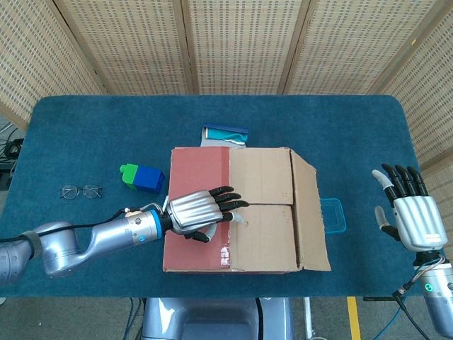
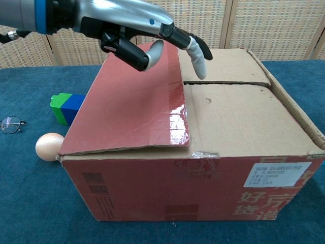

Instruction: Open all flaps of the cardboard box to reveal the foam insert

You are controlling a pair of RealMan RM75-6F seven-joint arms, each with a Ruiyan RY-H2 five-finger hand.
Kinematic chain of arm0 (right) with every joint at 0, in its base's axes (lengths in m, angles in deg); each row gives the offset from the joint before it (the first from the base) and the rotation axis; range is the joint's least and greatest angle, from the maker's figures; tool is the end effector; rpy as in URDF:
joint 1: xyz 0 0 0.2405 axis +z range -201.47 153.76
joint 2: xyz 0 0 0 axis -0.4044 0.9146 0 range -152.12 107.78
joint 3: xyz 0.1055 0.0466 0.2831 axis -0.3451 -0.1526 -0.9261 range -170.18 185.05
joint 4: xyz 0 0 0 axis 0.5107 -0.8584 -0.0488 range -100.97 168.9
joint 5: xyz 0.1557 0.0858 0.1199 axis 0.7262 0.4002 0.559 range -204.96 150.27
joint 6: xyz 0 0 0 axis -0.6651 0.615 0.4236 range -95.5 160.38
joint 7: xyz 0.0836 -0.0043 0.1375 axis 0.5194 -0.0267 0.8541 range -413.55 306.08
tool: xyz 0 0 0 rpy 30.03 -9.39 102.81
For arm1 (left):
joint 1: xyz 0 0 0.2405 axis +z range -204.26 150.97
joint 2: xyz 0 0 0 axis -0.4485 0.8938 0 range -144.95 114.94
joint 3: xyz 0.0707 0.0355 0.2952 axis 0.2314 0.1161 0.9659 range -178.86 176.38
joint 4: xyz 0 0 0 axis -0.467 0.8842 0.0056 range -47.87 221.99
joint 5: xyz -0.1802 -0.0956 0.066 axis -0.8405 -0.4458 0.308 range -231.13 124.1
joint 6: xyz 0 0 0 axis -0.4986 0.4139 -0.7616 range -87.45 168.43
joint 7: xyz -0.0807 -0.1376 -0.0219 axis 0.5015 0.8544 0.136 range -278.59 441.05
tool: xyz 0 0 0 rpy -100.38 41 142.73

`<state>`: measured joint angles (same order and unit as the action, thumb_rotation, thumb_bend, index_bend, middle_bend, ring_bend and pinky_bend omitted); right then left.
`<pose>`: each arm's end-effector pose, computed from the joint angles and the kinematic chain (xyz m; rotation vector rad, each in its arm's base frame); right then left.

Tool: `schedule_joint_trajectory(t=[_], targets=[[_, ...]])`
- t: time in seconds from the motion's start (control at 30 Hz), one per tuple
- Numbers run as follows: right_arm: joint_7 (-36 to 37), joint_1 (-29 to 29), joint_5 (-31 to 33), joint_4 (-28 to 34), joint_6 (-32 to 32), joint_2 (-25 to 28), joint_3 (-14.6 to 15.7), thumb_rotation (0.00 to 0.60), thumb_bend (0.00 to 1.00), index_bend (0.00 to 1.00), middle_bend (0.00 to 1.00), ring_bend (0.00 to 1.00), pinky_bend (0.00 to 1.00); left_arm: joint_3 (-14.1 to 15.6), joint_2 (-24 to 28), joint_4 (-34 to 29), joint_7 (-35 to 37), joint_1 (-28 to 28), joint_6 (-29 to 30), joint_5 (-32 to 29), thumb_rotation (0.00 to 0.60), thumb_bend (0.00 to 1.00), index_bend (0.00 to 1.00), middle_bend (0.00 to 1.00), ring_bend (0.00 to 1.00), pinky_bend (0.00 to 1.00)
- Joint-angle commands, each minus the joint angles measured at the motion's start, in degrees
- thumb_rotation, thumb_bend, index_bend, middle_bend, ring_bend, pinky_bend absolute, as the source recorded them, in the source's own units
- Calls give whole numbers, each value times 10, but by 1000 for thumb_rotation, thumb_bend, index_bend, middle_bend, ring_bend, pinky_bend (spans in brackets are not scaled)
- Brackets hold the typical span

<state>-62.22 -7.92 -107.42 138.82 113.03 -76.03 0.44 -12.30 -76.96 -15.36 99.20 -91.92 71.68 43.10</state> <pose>-0.2835 -0.2728 0.2232 1.4649 -0.7470 0.9369 -0.0108 0.3747 0.0621 -2.6313 -0.6402 -0.9772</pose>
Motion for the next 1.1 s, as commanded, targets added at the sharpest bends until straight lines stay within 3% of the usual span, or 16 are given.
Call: schedule_joint_trajectory(t=[0.03, 0.33, 0.67, 0.97, 1.1], targets=[[3, -1, 3, -4, -3, -2, -1, 600, 523, 113, 73, 0, 40, -1, -22, 17, -17, -15, -17, -25, 281, 1000, 216, 70, 0, 0], [10, -3, 7, -12, -8, -6, -4, 600, 521, 113, 73, 0, 40, 6, -43, 38, -44, -28, -34, -62, 282, 1000, 253, 128, 5, 0], [15, -5, 8, -14, -11, -8, -8, 600, 519, 113, 73, 0, 40, 14, -26, 29, -66, -21, -18, -77, 283, 1000, 348, 225, 65, 0], [19, -4, 7, -15, -15, -10, -14, 600, 517, 113, 74, 0, 40, 14, 13, 5, -82, -9, 13, -80, 281, 1000, 359, 277, 106, 0], [22, 0, 8, -17, -20, -11, -18, 600, 517, 113, 73, 0, 40, 14, 56, -17, -83, 4, 33, -74, 282, 1000, 359, 283, 111, 0]])
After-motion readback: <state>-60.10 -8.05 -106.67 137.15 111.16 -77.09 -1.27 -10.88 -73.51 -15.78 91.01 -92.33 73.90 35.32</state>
